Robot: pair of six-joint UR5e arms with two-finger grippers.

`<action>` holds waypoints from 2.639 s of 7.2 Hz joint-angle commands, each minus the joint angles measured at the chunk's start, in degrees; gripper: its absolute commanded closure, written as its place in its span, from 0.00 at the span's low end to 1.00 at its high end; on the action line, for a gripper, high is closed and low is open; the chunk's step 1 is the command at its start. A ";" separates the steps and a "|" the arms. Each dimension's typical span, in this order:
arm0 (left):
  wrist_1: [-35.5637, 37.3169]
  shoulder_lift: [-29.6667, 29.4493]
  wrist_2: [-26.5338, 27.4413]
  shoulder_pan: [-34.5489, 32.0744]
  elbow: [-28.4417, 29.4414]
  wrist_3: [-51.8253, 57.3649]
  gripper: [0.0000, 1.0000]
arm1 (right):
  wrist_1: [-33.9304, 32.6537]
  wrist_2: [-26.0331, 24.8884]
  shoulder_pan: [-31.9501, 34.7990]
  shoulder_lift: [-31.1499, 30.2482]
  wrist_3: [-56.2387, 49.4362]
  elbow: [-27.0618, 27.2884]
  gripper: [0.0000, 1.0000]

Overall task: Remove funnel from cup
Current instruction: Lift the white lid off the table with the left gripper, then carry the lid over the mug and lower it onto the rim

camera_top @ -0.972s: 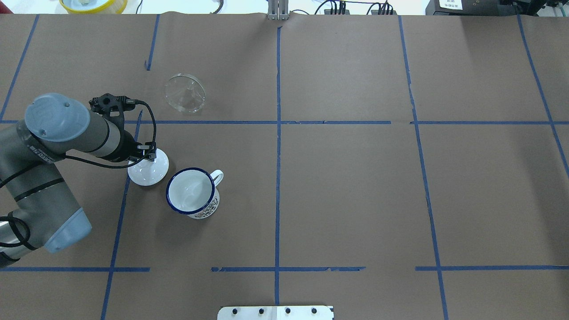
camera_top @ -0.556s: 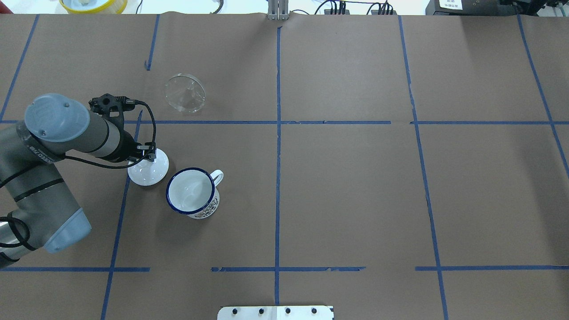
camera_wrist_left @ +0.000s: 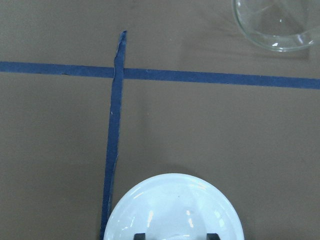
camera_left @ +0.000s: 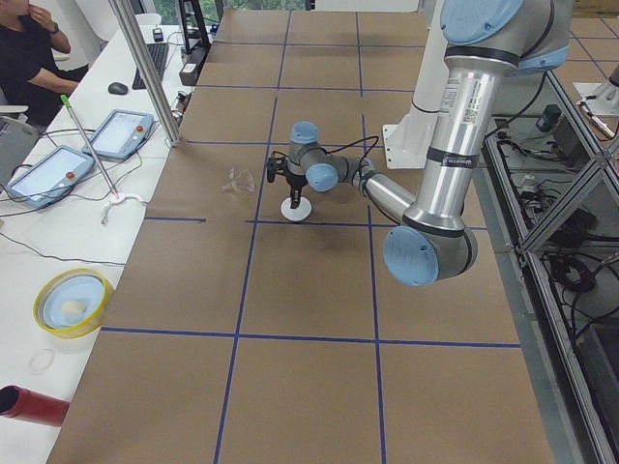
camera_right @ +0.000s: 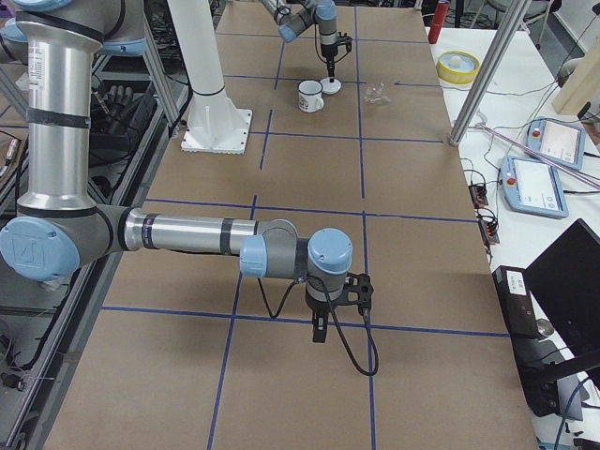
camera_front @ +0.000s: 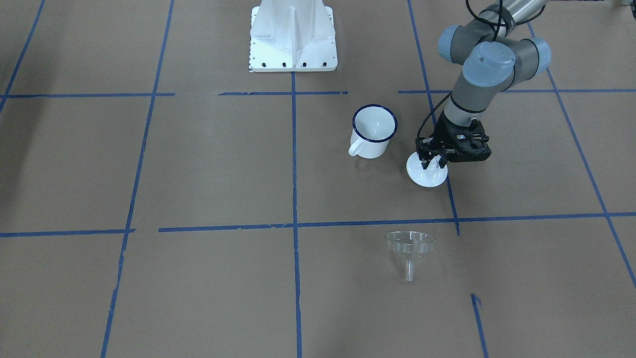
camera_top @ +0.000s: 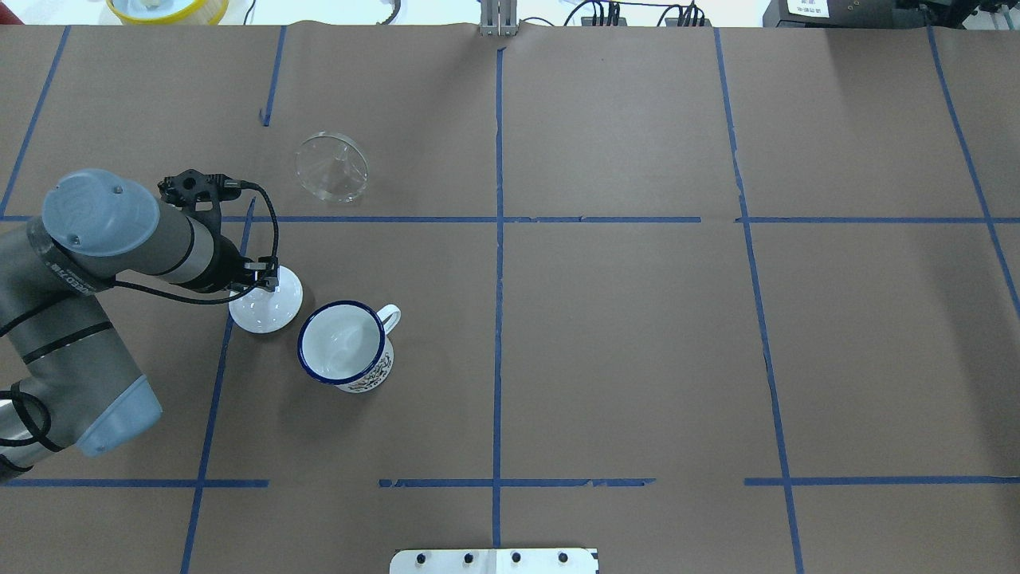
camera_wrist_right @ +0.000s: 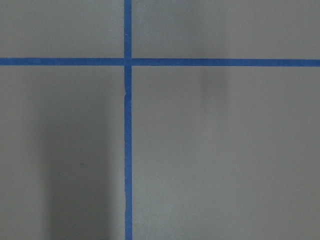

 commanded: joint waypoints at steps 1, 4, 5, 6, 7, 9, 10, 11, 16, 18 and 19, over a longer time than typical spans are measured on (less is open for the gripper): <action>0.33 0.04 0.00 0.40 -0.07 0.00 0.50 | 0.00 0.00 0.00 0.00 0.00 0.05 0.00; 4.26 0.04 -0.09 0.50 -3.91 0.00 1.00 | 0.00 0.00 0.00 0.09 0.00 -0.03 0.00; 8.81 0.04 -0.17 0.15 -7.77 0.09 1.00 | 0.00 0.00 0.00 0.00 0.00 -0.03 0.00; 15.82 -0.39 -0.26 -0.55 -13.20 0.96 1.00 | 0.00 0.00 0.00 0.00 0.00 -0.03 0.00; 22.06 -0.75 -0.26 -2.47 -18.30 2.45 1.00 | 0.00 0.00 0.00 0.00 0.00 -0.03 0.00; 27.29 -2.93 -4.62 -4.77 -23.52 2.12 1.00 | 0.00 0.00 0.00 0.00 0.00 0.05 0.00; 27.31 -3.90 -4.66 -4.26 -23.28 -3.63 1.00 | 0.00 0.00 0.00 0.00 0.00 0.06 0.00; 27.31 -6.44 -4.40 -2.34 -21.88 -8.74 1.00 | 0.00 0.00 0.00 0.00 0.00 -0.03 0.00; 27.58 -10.59 -0.26 6.20 -17.12 -16.08 1.00 | 0.00 0.00 0.00 0.00 0.00 0.05 0.00; 27.58 -10.59 -0.26 7.44 -17.12 -16.08 1.00 | 0.00 0.00 0.00 0.00 0.00 -0.03 0.00; 27.58 -10.86 -0.35 7.44 -17.12 -16.08 1.00 | 0.00 0.00 0.00 0.09 0.00 0.05 0.00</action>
